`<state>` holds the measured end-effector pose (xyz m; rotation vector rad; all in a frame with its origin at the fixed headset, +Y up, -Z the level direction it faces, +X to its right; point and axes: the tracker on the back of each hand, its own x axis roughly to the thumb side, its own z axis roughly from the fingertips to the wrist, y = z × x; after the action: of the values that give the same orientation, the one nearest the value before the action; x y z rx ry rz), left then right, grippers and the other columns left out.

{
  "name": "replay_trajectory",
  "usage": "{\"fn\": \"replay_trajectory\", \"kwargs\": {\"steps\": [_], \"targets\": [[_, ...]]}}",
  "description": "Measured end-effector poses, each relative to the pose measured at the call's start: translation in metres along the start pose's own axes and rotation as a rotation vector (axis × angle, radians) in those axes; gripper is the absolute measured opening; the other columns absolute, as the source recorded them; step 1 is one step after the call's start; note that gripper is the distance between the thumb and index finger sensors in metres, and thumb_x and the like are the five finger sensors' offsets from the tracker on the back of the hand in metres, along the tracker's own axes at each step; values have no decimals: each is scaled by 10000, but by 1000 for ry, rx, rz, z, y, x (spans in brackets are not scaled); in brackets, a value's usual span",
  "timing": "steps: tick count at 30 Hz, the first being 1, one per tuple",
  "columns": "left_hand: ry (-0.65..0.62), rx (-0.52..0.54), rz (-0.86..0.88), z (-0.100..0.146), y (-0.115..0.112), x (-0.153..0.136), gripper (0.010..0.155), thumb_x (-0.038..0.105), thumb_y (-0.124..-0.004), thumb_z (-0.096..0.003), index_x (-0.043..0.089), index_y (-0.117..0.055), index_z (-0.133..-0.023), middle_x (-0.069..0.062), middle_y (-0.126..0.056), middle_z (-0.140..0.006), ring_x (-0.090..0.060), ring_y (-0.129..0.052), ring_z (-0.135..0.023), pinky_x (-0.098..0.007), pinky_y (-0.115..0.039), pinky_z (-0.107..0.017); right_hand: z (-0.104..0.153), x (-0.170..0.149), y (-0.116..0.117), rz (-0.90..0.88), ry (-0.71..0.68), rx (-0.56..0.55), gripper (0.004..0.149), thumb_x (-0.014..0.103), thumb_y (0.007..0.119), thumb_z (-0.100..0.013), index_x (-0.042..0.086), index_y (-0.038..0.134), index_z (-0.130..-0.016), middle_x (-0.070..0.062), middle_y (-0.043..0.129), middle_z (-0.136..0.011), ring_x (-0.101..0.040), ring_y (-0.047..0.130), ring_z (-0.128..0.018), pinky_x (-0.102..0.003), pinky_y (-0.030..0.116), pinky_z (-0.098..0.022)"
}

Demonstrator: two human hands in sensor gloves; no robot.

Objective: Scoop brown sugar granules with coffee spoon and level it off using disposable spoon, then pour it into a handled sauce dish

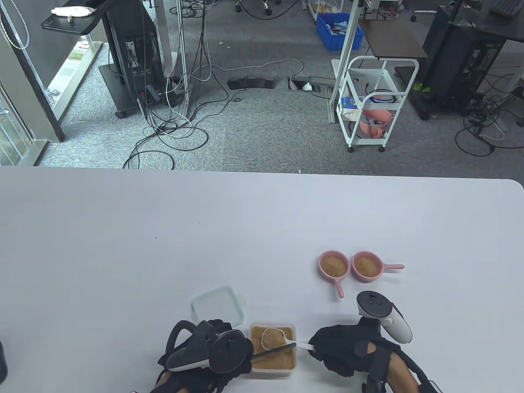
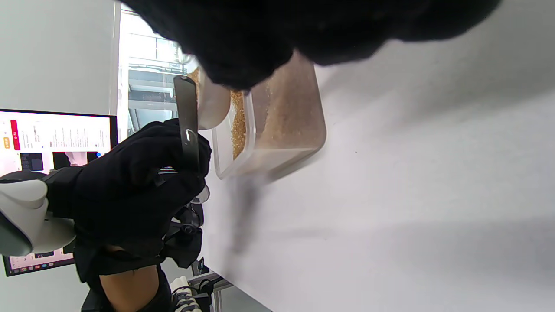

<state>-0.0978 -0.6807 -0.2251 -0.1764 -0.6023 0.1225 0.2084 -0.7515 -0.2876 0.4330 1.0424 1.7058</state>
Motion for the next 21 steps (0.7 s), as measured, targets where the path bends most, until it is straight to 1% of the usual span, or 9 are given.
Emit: {"fn": "replay_trajectory", "kwargs": {"steps": [21], "targets": [[15,-7,-1,-1,0,-2,409,573,-858,-406,418,-897,-783,161,-978,-737,-122,-1018,-726,-463,-708,-758,-1,-1,2,11,3,13,439,360,724,-522,76,834,-837,26,959,-408,-202,925,-136,-504,785,-342]]}}
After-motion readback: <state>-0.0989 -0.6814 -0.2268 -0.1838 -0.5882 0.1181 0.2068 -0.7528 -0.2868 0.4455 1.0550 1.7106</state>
